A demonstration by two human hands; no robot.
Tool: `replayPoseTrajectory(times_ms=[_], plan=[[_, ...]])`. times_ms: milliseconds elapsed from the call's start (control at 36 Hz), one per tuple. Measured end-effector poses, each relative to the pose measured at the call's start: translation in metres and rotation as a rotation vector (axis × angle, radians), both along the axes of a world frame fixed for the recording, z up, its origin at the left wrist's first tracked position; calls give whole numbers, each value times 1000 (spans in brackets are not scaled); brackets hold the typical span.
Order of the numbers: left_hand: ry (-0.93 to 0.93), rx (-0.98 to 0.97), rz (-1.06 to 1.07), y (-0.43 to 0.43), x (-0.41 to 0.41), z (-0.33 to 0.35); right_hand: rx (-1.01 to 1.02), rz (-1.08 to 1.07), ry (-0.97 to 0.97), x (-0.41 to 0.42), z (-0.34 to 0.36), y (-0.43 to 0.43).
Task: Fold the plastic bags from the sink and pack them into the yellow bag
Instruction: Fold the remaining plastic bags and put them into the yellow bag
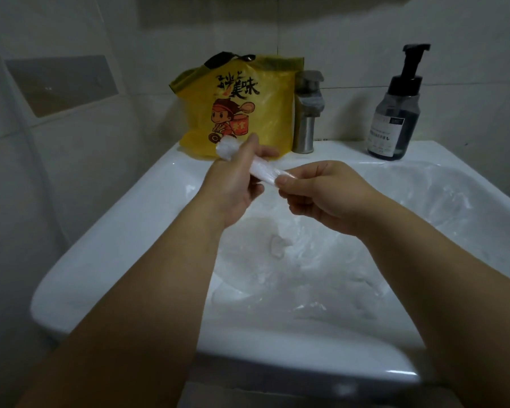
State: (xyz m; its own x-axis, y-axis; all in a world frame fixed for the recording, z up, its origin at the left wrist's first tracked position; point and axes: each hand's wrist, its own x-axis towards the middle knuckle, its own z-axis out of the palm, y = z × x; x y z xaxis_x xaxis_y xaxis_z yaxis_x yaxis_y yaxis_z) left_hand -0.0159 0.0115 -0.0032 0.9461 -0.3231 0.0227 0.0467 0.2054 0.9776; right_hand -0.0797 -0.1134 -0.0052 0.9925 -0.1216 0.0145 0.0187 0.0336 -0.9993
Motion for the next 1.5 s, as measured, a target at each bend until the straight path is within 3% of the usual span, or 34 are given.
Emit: replayPoseTrajectory(times_ms=[250, 611, 1083, 1306, 1500], plan=[[-348, 329, 220, 18, 6, -10, -151, -37, 5, -2, -2, -15], [-290, 329, -71, 28, 3, 27, -312, -35, -27, -2, 49, -35], [-458, 239, 427, 35, 93, 129, -241, -206, -237, 92, 117, -30], [-605, 478, 426, 23, 148, 154, -407, -393, -280, 143, 129, -35], [-635, 702, 284, 11, 187, 144, -446, -394, -309, 174, 125, -36]])
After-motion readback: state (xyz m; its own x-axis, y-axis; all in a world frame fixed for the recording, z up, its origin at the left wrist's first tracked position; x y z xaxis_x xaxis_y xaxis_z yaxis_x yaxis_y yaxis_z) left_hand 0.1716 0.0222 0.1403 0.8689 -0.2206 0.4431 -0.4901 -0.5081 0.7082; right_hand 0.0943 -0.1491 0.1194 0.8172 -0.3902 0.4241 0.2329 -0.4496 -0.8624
